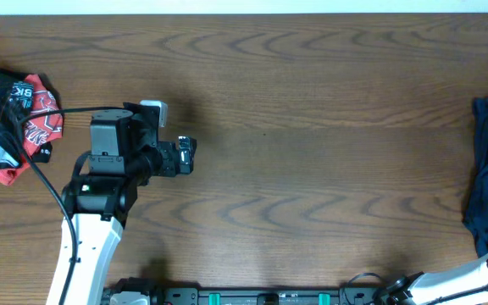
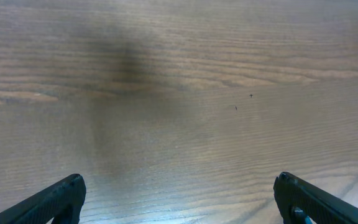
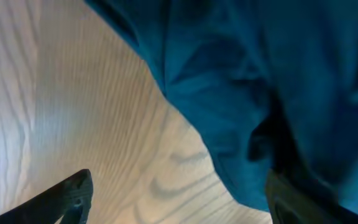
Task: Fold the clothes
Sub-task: 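Move the right gripper toward the dark blue jeans at the right edge, then lower the right gripper onto the jeans and grasp the fabric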
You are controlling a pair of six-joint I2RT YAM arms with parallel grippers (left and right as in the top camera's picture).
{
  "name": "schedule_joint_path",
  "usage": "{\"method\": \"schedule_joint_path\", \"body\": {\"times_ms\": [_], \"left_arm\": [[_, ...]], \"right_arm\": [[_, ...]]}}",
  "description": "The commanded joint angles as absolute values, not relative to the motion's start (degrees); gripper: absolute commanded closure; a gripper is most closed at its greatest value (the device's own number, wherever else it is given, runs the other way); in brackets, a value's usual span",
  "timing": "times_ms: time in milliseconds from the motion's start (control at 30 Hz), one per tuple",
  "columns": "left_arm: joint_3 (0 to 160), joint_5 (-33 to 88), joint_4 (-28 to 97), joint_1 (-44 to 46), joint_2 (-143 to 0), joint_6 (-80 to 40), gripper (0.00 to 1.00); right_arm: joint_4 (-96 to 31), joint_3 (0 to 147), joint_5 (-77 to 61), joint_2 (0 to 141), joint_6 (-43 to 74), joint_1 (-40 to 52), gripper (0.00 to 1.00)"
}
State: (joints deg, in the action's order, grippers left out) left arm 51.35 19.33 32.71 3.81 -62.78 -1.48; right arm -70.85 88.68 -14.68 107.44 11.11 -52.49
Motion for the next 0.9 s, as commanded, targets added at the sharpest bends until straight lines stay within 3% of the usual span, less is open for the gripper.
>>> {"method": "schedule_joint_path", "body": {"times_ms": [0,133,433,867], "left_arm": [[52.3,20.1,32.5,3.6,-64.9,-1.6,0.02],[52.3,20.1,32.2,3.6,-67.9,-1.6,0.02],[52.3,20.5,30.3,3.6,-74.1,-1.6,0.02],[52.1,20.5,27.5,3.6,-74.9,-1.6,0.02]], "right_arm": [[-70.3,94.7,-9.8,106.4,11.7,-50.8,0.18],[-72.4,100.6,0.9,106.4,15.1,-47.9,0.12],[-74.7,101.6,16.1,106.5,23.3,-47.5,0.13],[-73.1,100.6,7.1,113.3,18.7,-52.7,0.2]]}}
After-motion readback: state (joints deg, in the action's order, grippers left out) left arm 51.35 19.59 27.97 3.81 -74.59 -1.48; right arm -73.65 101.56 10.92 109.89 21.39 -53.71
